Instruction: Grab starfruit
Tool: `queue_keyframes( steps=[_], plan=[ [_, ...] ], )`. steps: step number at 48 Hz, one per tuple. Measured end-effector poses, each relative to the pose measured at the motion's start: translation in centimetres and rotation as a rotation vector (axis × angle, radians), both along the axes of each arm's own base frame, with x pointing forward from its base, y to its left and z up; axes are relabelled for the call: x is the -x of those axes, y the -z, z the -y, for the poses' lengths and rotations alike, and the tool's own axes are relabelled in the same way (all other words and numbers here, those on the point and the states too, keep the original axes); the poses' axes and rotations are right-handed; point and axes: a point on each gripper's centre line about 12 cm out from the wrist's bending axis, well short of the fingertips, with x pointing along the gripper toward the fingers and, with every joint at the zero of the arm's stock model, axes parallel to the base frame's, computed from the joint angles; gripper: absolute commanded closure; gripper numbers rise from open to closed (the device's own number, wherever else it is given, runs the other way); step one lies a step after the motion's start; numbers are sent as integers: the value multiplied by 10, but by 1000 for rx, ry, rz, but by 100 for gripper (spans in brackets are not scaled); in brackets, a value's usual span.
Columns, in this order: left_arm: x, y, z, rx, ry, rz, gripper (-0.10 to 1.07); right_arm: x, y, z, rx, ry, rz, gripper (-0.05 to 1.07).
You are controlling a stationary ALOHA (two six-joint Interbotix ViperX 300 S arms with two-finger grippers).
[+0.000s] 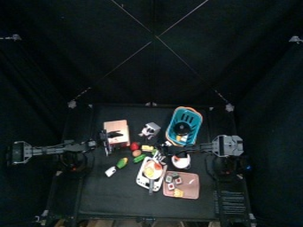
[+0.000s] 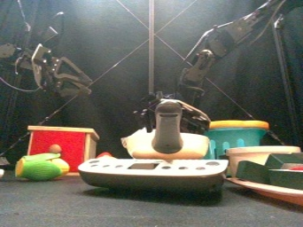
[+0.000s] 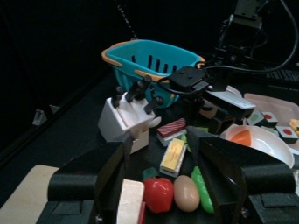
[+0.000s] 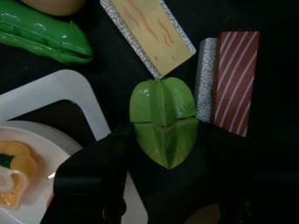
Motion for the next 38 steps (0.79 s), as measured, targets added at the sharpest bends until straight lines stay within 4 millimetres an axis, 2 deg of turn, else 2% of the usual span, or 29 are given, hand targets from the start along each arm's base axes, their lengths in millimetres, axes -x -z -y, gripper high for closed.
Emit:
queue_keyframes(
  steps=[12, 27, 38],
  plan=[
    [0, 0, 0, 0, 0, 0, 9, 1, -1, -1, -8, 6, -13, 31],
    [0, 0, 0, 0, 0, 1, 9, 0, -29, -2, 6, 7, 24, 31],
    [0, 0, 0, 0, 0, 0, 9, 0, -32, -2, 8, 1, 29, 30]
  ],
)
